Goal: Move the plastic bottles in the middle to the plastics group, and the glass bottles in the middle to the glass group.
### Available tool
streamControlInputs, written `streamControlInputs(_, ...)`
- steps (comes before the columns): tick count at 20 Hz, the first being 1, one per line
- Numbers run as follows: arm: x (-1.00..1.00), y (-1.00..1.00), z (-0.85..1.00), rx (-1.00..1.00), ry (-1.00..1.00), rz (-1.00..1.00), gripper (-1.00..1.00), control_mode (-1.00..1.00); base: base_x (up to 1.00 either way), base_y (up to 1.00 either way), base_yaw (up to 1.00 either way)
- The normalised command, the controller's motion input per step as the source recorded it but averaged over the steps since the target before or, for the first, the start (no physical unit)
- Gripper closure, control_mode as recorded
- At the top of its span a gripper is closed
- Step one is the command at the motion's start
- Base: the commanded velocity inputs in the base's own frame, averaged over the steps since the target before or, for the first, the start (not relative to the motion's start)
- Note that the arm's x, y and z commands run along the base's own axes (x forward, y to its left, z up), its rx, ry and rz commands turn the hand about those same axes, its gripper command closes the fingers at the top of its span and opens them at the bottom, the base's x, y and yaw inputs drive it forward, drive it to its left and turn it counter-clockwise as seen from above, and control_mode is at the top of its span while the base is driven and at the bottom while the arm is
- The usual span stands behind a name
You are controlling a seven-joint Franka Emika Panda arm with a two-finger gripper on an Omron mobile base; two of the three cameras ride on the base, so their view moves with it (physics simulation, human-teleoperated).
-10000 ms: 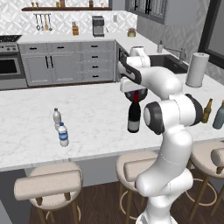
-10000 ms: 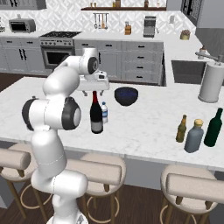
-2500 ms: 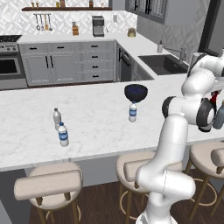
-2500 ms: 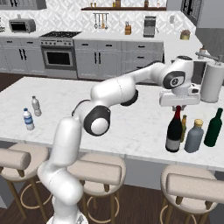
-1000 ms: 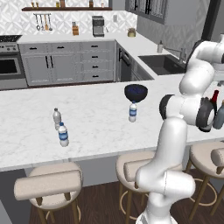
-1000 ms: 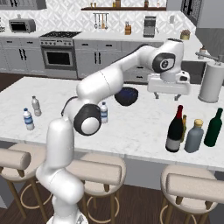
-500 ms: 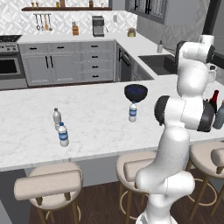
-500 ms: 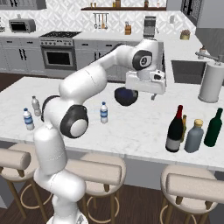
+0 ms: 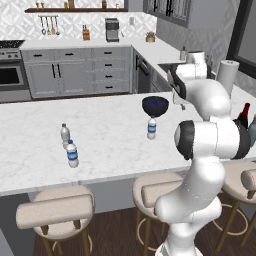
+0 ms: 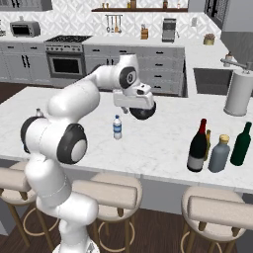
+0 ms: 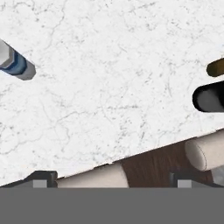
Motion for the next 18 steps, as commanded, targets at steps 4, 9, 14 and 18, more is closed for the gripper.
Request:
streamControlInputs(4, 0.4, 0.79, -0.06, -0.07, 0.0, 0.0, -1.0, -1.0, 0.0, 0.0, 0.0)
streamControlInputs(9, 0.32, 0.43, -0.02, -0.02, 0.02, 0.0, -1.0, -1.0, 0.0, 0.0, 0.0)
streamControlInputs(14, 0.33, 0.25, 0.0, 0.01, 0.13, 0.0, -1.0, -1.0, 0.0, 0.0, 0.0)
streamControlInputs(18, 0.23, 0.16, -0.12, 0.06, 0.17, 0.0, -1.0, -1.0, 0.0, 0.0, 0.0)
